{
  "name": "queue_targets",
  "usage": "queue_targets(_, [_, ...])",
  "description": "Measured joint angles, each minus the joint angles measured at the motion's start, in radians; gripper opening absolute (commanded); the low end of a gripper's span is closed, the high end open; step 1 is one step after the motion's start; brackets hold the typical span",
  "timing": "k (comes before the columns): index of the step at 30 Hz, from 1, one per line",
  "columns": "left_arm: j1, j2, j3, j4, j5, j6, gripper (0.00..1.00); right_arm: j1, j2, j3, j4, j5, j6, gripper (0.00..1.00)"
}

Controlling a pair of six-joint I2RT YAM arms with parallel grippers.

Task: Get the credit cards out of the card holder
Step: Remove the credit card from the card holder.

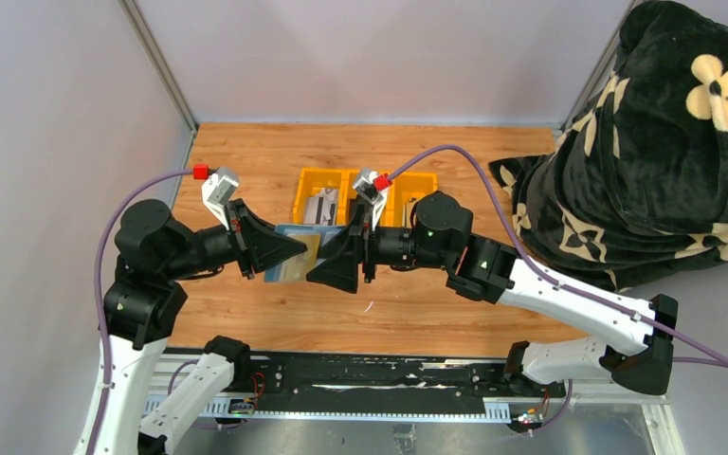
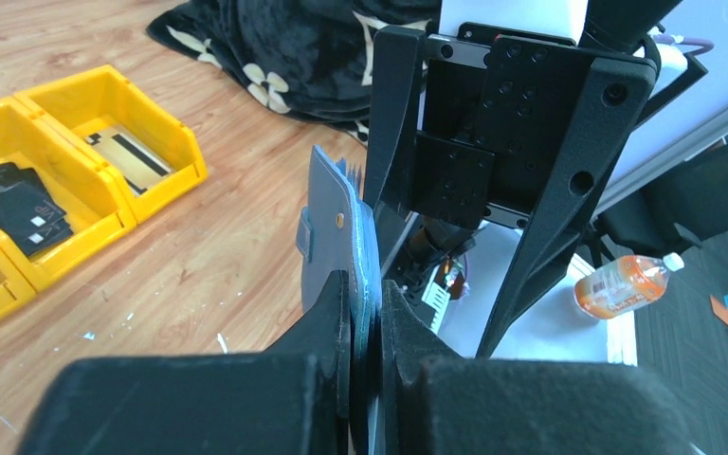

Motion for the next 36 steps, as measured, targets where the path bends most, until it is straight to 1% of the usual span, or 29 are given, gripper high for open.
queue_targets(5, [0.005,-0.011,-0.014,0.021,-0.034,-0.017,0.03,0.016,0.008,-0.021,0.055,0.089,0.032,0.44])
queue_targets(10, [0.007,-0.027,-0.019,0.03,-0.074,-0.027,0.04,0.019,0.023,-0.045,0.116,0.153,0.064,0.19])
queue_targets(12, [0.007,-0.033,-0.019,0.036,-0.085,-0.027,0.05,0.019,0.023,-0.061,0.149,0.169,0.081,0.1])
queue_targets(14, [0.007,-0.036,-0.019,0.038,-0.093,-0.027,0.11,0.019,0.021,-0.083,0.185,0.178,0.094,0.02])
queue_targets(16, [0.008,-0.036,-0.02,0.036,-0.096,-0.027,0.17,0.019,0.014,-0.113,0.228,0.182,0.115,0.0])
queue_targets(17, [0.008,-0.036,-0.02,0.037,-0.096,-0.028,0.24,0.019,0.01,-0.132,0.257,0.181,0.129,0.0])
queue_targets(19, [0.008,-0.035,-0.022,0.044,-0.082,-0.043,0.34,0.017,0.004,-0.171,0.319,0.174,0.157,0.0])
queue_targets(21, [0.006,-0.036,-0.025,0.048,-0.052,-0.055,0.4,0.014,0.005,-0.203,0.366,0.164,0.185,0.0])
queue_targets(22, [0.004,-0.036,-0.028,0.051,-0.034,-0.063,0.41,0.01,0.005,-0.219,0.388,0.159,0.198,0.0])
queue_targets(23, [0.003,-0.036,-0.033,0.058,-0.013,-0.071,0.4,0.005,0.005,-0.235,0.409,0.158,0.213,0.0])
queue_targets(27, [0.003,-0.036,-0.058,0.098,0.041,-0.097,0.24,0.0,0.003,-0.27,0.449,0.148,0.246,0.0])
queue_targets(28, [0.004,-0.036,-0.061,0.108,0.046,-0.101,0.19,-0.001,0.002,-0.273,0.449,0.142,0.253,0.0])
queue_targets(31, [0.005,-0.036,-0.062,0.125,0.046,-0.081,0.0,-0.001,-0.002,-0.276,0.448,0.126,0.267,0.0])
queue_targets(36, [0.005,-0.037,-0.029,0.067,0.003,0.038,0.0,-0.003,-0.005,-0.277,0.448,0.098,0.283,0.0])
